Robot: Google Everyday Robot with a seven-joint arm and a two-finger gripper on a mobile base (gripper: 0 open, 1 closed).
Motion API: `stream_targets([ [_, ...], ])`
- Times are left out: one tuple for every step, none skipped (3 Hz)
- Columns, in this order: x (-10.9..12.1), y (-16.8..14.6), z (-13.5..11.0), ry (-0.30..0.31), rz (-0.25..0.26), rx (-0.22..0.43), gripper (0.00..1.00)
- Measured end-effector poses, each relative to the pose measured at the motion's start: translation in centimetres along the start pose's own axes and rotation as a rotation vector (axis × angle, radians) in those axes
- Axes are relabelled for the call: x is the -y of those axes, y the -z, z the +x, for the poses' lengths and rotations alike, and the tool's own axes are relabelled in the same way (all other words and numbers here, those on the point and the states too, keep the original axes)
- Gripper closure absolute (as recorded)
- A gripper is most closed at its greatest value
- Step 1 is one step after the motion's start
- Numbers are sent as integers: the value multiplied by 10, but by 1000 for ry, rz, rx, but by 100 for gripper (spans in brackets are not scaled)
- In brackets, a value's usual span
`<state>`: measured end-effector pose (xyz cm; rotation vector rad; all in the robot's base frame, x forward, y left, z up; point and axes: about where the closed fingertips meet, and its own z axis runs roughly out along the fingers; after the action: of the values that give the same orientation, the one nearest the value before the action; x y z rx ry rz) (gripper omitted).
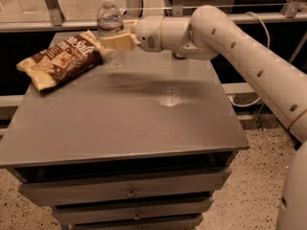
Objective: Move water bottle near brown chip bag
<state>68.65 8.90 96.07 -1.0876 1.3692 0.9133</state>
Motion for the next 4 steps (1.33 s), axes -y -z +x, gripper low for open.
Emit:
stream_targets([
  [10,-30,14,-14,-2,-34,100],
  [17,-46,28,-28,9,-44,100],
  [22,-56,36,-38,23,-32,97],
  [26,-60,39,-45,39,-26,75],
])
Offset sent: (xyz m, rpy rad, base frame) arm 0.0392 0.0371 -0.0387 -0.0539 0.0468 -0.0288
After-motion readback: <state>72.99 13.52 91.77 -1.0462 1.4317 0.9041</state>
